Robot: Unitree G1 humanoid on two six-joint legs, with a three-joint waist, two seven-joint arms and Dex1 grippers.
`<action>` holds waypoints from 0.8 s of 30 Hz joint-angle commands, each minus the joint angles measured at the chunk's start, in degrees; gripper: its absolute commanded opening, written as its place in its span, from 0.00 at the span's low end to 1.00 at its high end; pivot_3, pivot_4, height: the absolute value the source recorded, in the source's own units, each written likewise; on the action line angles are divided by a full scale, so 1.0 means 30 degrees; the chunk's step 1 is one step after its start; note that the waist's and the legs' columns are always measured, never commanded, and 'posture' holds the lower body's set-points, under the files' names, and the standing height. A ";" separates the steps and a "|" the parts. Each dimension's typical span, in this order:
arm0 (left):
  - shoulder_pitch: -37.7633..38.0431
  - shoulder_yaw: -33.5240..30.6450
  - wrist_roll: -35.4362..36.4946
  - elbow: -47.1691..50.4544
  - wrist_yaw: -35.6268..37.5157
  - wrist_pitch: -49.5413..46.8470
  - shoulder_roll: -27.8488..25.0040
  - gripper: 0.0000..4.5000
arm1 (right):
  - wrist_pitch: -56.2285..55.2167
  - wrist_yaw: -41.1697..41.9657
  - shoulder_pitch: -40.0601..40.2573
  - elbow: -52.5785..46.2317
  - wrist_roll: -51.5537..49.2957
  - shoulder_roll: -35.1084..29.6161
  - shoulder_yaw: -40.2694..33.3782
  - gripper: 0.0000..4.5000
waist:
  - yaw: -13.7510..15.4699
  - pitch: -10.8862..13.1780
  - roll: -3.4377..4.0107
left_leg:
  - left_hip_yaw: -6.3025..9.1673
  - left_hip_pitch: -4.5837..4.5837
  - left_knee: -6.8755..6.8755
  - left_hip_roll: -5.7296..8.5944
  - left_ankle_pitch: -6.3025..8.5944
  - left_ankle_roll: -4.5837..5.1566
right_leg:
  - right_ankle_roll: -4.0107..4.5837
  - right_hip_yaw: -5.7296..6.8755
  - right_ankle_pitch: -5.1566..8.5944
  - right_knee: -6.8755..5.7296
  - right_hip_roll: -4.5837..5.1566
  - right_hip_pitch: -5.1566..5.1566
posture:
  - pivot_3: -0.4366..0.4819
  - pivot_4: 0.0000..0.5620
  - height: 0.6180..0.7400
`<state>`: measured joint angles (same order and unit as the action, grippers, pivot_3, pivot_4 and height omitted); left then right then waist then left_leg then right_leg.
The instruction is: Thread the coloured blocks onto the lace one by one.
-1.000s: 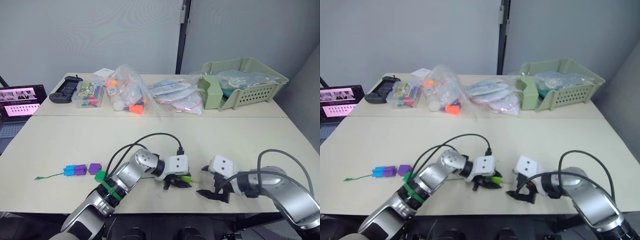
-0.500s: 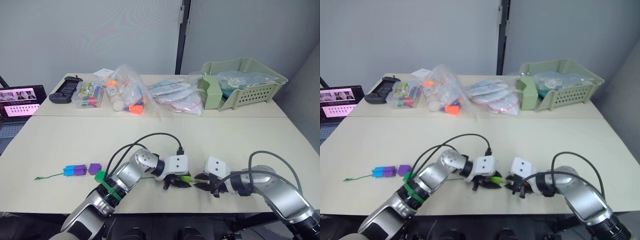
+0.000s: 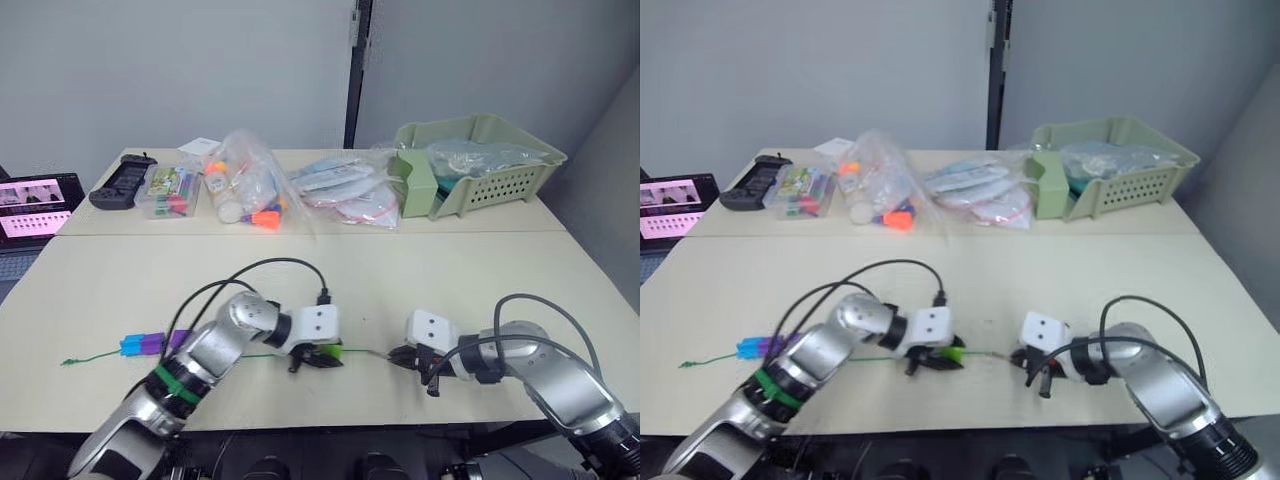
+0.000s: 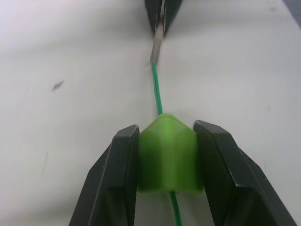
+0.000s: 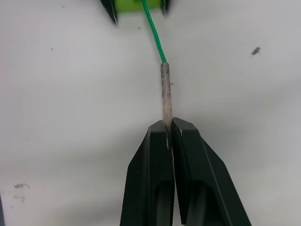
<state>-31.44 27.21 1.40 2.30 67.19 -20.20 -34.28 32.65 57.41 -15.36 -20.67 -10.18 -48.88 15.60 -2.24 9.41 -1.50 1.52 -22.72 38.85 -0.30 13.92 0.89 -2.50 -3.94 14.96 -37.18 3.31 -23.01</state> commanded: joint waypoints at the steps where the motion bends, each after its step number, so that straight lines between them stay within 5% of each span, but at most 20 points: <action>1: 0.1538 -0.1543 -0.0125 -0.0143 0.0740 -0.0105 -0.2946 0.30 | -0.0186 0.0380 -0.0561 -0.0490 0.0083 -0.0143 -0.0054 0.00 | -0.0157 0.0000 0.0001 | -0.0011 0.0004 -0.0016 -0.0035 0.0000 0.0000 | 0.0013 0.0000 -0.0007 0.0000 -0.0011 -0.0009 | 0.48 0.27 1.00; 9: 0.3295 -0.3382 -0.0015 -0.1918 0.2003 0.2346 -0.6895 0.30 | -0.0313 0.0673 -0.0997 -0.0470 0.0116 0.0034 0.0207 0.00 | -0.0111 -0.0003 0.0008 | -0.0052 0.0052 -0.0041 -0.0150 0.0002 0.0000 | 0.0069 0.0008 -0.0009 0.0003 -0.0069 -0.0005 | 0.48 0.27 1.00; 16: 0.3677 -0.3877 0.0339 -0.1984 0.3042 0.3515 -0.7606 0.30 | -0.0340 0.0674 -0.1008 -0.0526 0.0099 0.0208 0.0295 0.00 | -0.0078 -0.0006 0.0021 | -0.0101 0.0098 -0.0094 -0.0167 0.0002 0.0001 | 0.0112 0.0001 0.0007 -0.0005 -0.0071 -0.0009 | 0.48 0.27 1.00; 18: 0.3315 -0.3923 0.0426 -0.1794 0.3295 0.3360 -0.7552 0.53 | -0.0208 0.0620 -0.0914 -0.0727 0.0015 0.0297 0.0283 0.00 | -0.0065 -0.0005 0.0020 | -0.0104 0.0095 -0.0094 -0.0165 0.0002 0.0001 | 0.0111 0.0001 0.0007 -0.0003 -0.0069 -0.0008 | 0.48 0.27 1.00; 24: 0.2256 -0.3330 0.0016 -0.0227 0.4043 0.1041 -0.7839 0.96 | 0.0259 0.0428 -0.0945 -0.1142 -0.0117 0.0532 0.0270 0.00 | -0.0069 -0.0005 0.0021 | -0.0107 0.0046 -0.0092 -0.0152 0.0002 0.0000 | 0.0107 0.0001 0.0009 0.0000 -0.0073 -0.0041 | 0.48 0.27 1.00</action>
<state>-25.03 15.36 2.34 0.27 77.53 -15.00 -56.98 33.04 58.90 -17.61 -22.15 -10.22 -47.41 17.19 -2.45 9.40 -1.43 1.20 -22.63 38.57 -0.74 13.92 0.89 -2.18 -3.94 14.99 -37.17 3.10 -23.16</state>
